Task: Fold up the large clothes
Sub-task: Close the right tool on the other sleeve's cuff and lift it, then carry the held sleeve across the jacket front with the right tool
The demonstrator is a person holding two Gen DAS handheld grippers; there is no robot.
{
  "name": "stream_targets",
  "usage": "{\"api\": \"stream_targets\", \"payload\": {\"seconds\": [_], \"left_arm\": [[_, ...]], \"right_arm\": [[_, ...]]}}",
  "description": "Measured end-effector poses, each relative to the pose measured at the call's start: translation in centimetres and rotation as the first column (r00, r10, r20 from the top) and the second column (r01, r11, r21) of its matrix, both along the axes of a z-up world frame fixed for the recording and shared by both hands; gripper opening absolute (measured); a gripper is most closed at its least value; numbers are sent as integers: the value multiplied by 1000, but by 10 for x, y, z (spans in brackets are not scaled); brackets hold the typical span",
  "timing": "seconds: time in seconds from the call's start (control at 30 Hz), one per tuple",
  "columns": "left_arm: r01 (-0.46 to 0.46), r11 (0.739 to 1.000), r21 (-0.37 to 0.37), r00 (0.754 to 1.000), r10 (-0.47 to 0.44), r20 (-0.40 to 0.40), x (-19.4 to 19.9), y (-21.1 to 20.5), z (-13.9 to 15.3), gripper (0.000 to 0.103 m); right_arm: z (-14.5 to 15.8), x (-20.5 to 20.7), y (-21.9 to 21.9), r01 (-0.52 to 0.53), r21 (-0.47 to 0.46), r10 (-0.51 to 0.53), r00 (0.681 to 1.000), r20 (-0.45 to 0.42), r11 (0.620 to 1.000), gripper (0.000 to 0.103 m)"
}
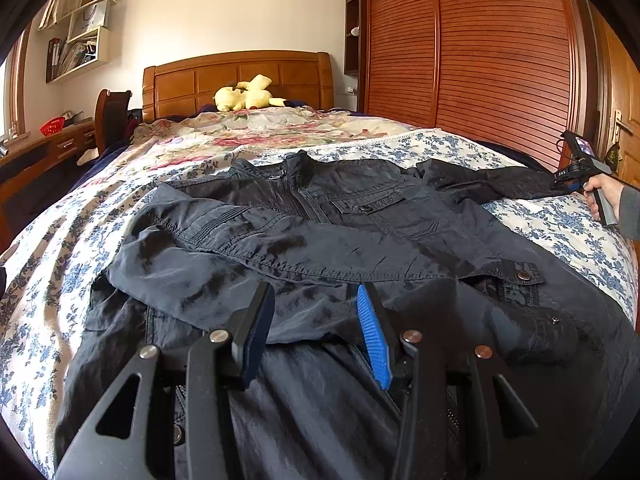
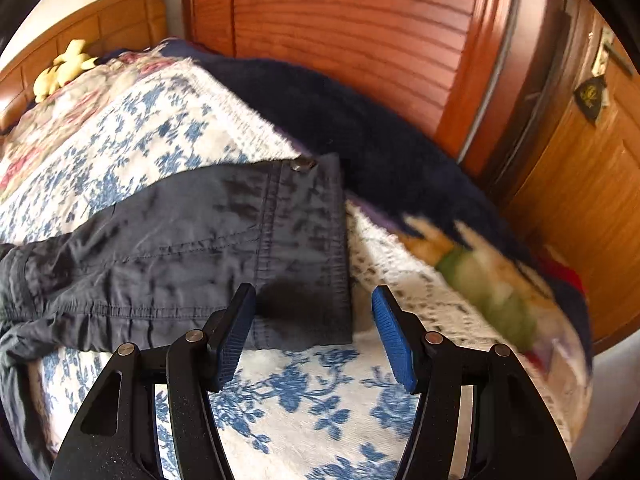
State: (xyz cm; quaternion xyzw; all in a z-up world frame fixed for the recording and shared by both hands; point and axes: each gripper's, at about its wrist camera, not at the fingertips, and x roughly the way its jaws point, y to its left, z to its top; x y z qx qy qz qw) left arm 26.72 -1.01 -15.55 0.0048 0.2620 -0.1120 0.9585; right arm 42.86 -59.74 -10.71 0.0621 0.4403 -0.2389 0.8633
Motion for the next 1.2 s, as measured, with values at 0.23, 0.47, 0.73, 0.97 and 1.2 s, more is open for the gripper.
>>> {"api": "stream_targets", "payload": {"seconds": [0.23, 0.47, 0.73, 0.97, 1.2], "left_arm": [[-4, 1000, 0, 1000, 4, 3, 0, 0, 0, 42], [-1, 1000, -7, 1000, 1, -6, -1, 3, 1, 42], [3, 1000, -22, 1000, -2, 13, -14, 8, 14, 42], [16, 998, -53, 998, -12, 63, -38, 25, 34, 54], [-25, 995, -99, 992, 37, 123, -62, 60, 58, 57]], "right_arm": [[11, 5, 47, -154, -74, 155, 988, 8, 985, 11], [76, -12, 146, -383, -109, 396, 907, 144, 917, 9], [129, -39, 284, -639, -139, 653, 724, 221, 756, 9], [150, -84, 394, -800, -173, 810, 528, 255, 575, 9], [151, -116, 464, -882, -143, 876, 401, 268, 448, 9]]}}
